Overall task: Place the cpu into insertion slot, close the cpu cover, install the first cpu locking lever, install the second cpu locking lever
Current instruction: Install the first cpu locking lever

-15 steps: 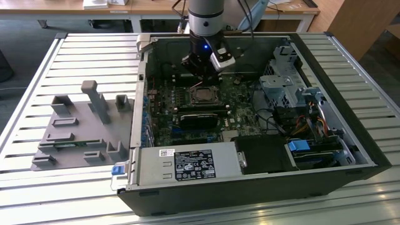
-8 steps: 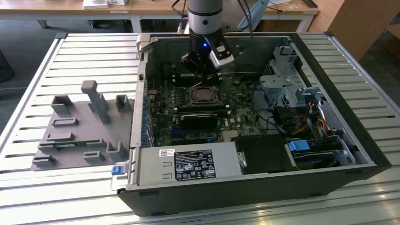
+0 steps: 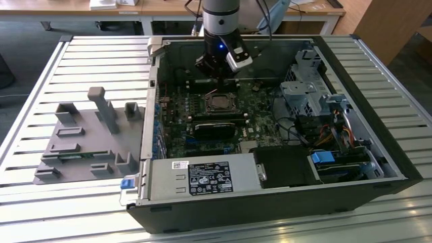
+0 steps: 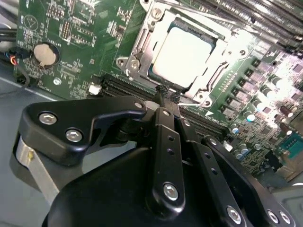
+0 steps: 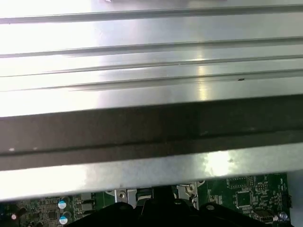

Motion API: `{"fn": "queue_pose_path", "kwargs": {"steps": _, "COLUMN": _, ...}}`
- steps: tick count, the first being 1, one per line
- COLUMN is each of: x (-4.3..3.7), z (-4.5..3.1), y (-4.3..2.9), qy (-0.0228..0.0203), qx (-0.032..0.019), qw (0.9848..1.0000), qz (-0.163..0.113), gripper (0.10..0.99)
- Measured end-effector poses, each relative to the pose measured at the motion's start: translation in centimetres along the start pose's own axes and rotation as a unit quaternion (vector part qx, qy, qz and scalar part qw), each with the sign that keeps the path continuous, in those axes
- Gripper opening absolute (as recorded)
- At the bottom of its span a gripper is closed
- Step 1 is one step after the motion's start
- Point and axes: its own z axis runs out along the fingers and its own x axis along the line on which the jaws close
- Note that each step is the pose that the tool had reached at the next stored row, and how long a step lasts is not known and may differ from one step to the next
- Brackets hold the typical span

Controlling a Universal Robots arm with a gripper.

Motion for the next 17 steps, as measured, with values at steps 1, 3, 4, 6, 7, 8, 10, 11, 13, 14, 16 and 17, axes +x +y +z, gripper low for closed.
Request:
{"fn": "queue_pose_path", "kwargs": {"steps": 1, "x": 0.01, "z": 0.00, "y": 0.12, "qy": 0.0000, "qx": 0.0000, "qw": 1.0000, "qz": 0.000, "gripper": 0.106}}
{"fn": "queue_pose_path", "kwargs": {"steps": 3, "x": 0.04, "z": 0.01, "y": 0.33, "qy": 0.0000, "qx": 0.0000, "qw": 1.0000, "qz": 0.000, "gripper": 0.106}}
{"fn": "queue_pose_path", "kwargs": {"steps": 4, "x": 0.04, "z": 0.02, "y": 0.42, "qy": 0.0000, "qx": 0.0000, "qw": 1.0000, "qz": 0.000, "gripper": 0.106}}
{"fn": "queue_pose_path", "kwargs": {"steps": 6, "x": 0.06, "z": 0.04, "y": 0.51, "qy": 0.0000, "qx": 0.0000, "qw": 1.0000, "qz": 0.000, "gripper": 0.106}}
{"fn": "queue_pose_path", "kwargs": {"steps": 7, "x": 0.06, "z": 0.06, "y": 0.56, "qy": 0.0001, "qx": 0.0000, "qw": 1.0000, "qz": -0.001, "gripper": 0.106}}
{"fn": "queue_pose_path", "kwargs": {"steps": 8, "x": 0.07, "z": 0.09, "y": 0.61, "qy": 0.0000, "qx": 0.0000, "qw": 1.0000, "qz": -0.001, "gripper": 0.106}}
{"fn": "queue_pose_path", "kwargs": {"steps": 10, "x": 0.02, "z": 0.16, "y": 0.70, "qy": 0.0000, "qx": 0.0000, "qw": 1.0000, "qz": -0.001, "gripper": 0.106}}
{"fn": "queue_pose_path", "kwargs": {"steps": 11, "x": -0.01, "z": 0.19, "y": 0.75, "qy": 0.0000, "qx": -0.0001, "qw": 1.0000, "qz": -0.001, "gripper": 0.106}}
{"fn": "queue_pose_path", "kwargs": {"steps": 13, "x": -0.07, "z": 0.27, "y": 0.87, "qy": 0.0000, "qx": 0.0000, "qw": 1.0000, "qz": -0.001, "gripper": 0.106}}
{"fn": "queue_pose_path", "kwargs": {"steps": 14, "x": -0.08, "z": 0.31, "y": 0.96, "qy": 0.0000, "qx": 0.0000, "qw": 1.0000, "qz": -0.001, "gripper": 0.106}}
{"fn": "queue_pose_path", "kwargs": {"steps": 16, "x": -0.11, "z": 0.42, "y": 1.12, "qy": 0.0000, "qx": 0.0000, "qw": 1.0000, "qz": -0.001, "gripper": 0.106}}
{"fn": "queue_pose_path", "kwargs": {"steps": 17, "x": -0.12, "z": 0.49, "y": 1.18, "qy": 0.0000, "qx": 0.0000, "qw": 1.0000, "qz": -0.001, "gripper": 0.106}}
